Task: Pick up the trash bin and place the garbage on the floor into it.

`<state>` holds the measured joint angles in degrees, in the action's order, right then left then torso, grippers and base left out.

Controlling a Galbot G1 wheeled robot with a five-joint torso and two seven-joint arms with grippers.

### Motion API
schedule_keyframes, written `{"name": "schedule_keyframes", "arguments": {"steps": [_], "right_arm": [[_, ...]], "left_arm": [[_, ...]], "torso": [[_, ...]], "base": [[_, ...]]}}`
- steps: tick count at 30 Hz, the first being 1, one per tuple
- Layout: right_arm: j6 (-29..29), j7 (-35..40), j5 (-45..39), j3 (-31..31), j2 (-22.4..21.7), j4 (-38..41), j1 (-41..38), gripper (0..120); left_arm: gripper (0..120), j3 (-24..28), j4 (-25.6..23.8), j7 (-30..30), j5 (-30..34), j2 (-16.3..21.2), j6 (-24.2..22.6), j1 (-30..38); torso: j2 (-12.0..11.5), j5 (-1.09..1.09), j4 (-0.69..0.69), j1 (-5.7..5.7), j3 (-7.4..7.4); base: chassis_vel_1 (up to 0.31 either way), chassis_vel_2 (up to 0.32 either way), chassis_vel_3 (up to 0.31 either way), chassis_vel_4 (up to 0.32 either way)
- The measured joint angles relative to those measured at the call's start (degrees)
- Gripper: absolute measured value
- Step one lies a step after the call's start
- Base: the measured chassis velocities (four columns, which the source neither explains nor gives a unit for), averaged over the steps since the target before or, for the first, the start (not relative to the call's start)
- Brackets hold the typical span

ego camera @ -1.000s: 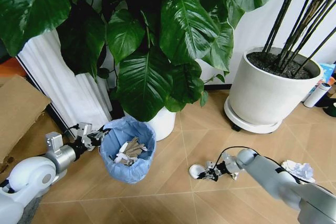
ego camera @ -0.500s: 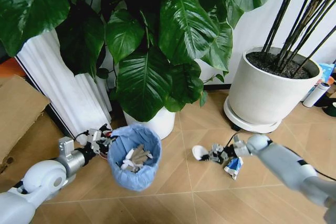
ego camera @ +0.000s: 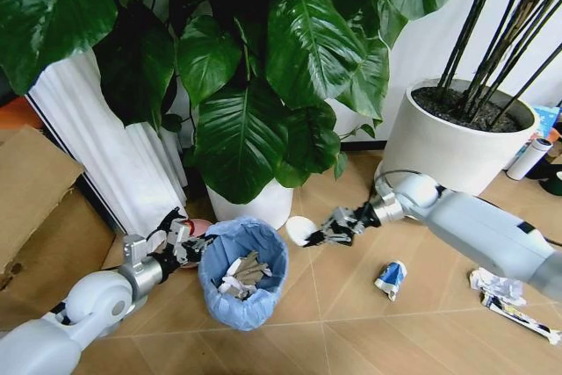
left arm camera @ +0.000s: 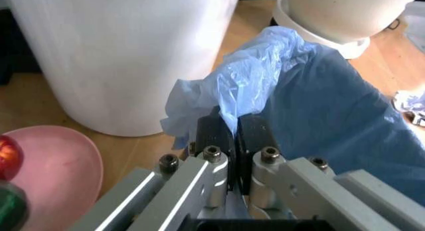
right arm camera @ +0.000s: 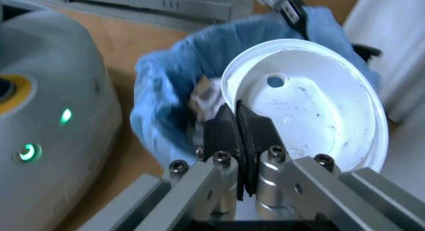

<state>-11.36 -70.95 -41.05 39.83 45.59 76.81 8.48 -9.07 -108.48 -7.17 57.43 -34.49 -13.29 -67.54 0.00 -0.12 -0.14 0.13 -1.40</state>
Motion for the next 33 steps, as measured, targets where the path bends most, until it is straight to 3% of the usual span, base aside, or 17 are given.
{"name": "schedule_keyframes", "arguments": {"steps": [16,21,27,33], "right_arm": [[1.0,2.7,-0.7,9.5,6.5,-2.2,-2.9,0],[1.1,2.7,0.2,11.0,7.8,-4.3,-4.2,23],[1.2,2.5,0.4,11.9,8.6,-5.2,-5.8,41],[1.9,3.2,-0.4,10.8,7.4,-4.2,-6.4,67]], "left_arm": [[0,0.6,-1.8,-0.2,0.4,0.1,0.2,0.4],[0,0.2,-1.8,-0.2,0.8,0.3,0.2,0.3],[0,-0.3,-2.0,-0.2,0.8,0.1,0.2,0.2],[0,-1.6,-2.9,0.0,1.3,0.3,-0.1,-0.2]], "torso": [[0.0,0.01,-0.01,0.0,0.0],[0.0,0.02,-0.01,0.0,0.0],[0.0,0.01,-0.01,0.0,0.0],[0.0,0.02,0.0,0.0,0.0]], "base": [[0.0,0.0,0.0,0.0],[0.0,0.0,0.0,0.0],[0.0,0.0,0.0,0.0],[0.0,0.0,0.0,0.0]]}}
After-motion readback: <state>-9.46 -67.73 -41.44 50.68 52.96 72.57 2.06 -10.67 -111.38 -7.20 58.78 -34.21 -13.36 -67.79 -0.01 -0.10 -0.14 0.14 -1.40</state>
